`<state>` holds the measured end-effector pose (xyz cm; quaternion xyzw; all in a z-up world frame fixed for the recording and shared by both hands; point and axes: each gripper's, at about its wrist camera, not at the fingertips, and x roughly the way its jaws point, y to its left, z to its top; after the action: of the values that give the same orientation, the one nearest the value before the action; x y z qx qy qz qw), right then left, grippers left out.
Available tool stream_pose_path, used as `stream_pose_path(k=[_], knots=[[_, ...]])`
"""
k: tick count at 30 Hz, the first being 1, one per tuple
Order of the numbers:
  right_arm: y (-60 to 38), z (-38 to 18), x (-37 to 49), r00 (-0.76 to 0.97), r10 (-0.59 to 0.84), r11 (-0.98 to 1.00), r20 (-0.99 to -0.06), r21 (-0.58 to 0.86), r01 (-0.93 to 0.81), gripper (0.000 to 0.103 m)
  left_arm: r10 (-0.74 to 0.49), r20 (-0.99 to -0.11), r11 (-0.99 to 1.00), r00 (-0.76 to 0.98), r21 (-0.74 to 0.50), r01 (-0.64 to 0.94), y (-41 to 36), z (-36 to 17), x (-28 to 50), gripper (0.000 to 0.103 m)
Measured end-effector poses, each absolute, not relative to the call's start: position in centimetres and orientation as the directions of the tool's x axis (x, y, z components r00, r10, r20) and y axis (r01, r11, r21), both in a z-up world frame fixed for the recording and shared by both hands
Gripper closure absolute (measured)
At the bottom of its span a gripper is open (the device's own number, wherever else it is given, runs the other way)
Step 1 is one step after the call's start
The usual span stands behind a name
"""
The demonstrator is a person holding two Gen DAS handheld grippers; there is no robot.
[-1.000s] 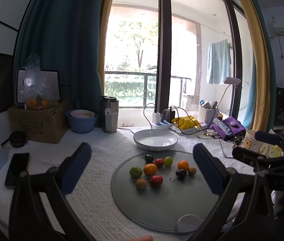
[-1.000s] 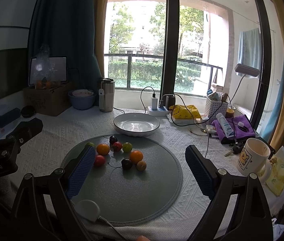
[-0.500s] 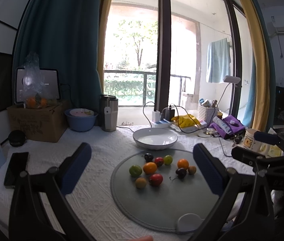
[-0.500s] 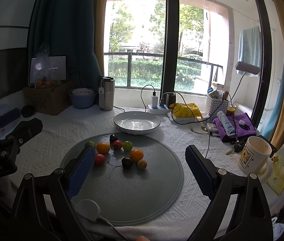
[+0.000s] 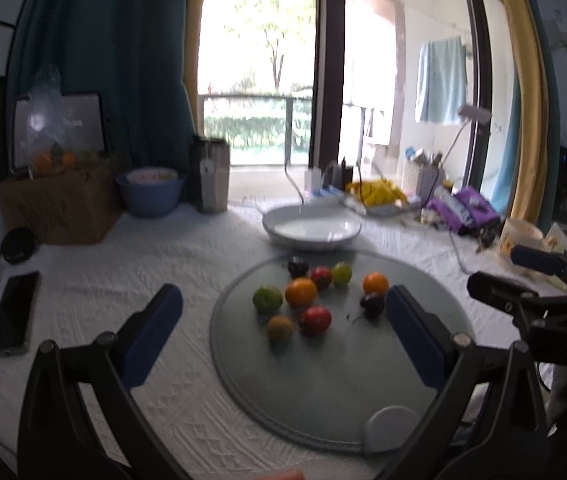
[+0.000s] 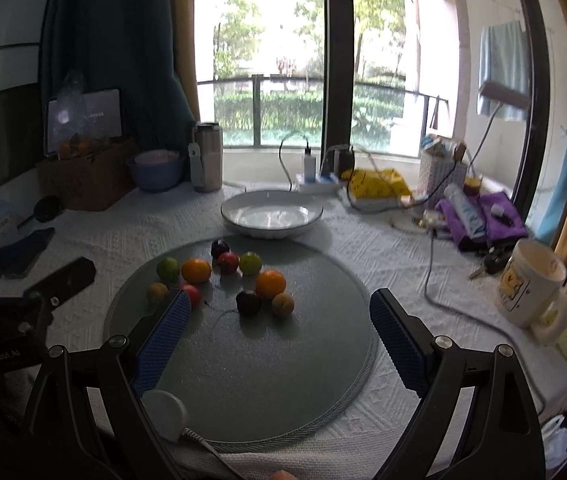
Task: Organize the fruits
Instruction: 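Grasp the small brown kiwi fruit with the right gripper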
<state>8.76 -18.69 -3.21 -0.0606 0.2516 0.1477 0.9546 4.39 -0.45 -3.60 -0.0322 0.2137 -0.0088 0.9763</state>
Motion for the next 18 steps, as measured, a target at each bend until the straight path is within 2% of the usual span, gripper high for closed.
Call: stream_pose_path(k=[6,10,11,13,16,18], knots=[[-18.9,-5.2,11.2,0.765,0.264,0.947,-0.588,0.007,-0.321,0.013,-0.027,-0.525,0.999,0.850,-0.033,0.012,-1.3,-5.9,7.3,0.001],[-18.7,-6.5,13.1,0.720,0.270,0.942,-0.639,0.020,-0.335,0.033,-0.023,-0.583,1.000,0.812,-0.013,0.019,-1.5,-7.0,9.3,0.002],[-18.7,-6.8,13.7,0.711,0.268,0.942,-0.651,0.021,-0.336,0.034,-0.022,-0.596,1.000,0.802,-0.008,0.022,-1.5,-7.3,9.8,0.002],[-18.8,-7.3,14.6,0.695,0.270,0.940,-0.667,0.026,-0.340,0.036,-0.025,-0.627,0.999,0.779,0.000,0.032,-1.5,-7.9,11.0,0.008],[-18.9,-8.2,16.1,0.667,0.274,0.937,-0.693,0.036,-0.347,0.045,-0.026,-0.706,0.998,0.708,0.018,0.054,-1.6,-9.4,12.8,0.020],[-18.7,-8.8,17.1,0.645,0.280,0.932,-0.711,0.041,-0.360,0.052,-0.039,-0.748,0.999,0.663,-0.007,0.051,-1.3,-10.3,13.7,0.036]])
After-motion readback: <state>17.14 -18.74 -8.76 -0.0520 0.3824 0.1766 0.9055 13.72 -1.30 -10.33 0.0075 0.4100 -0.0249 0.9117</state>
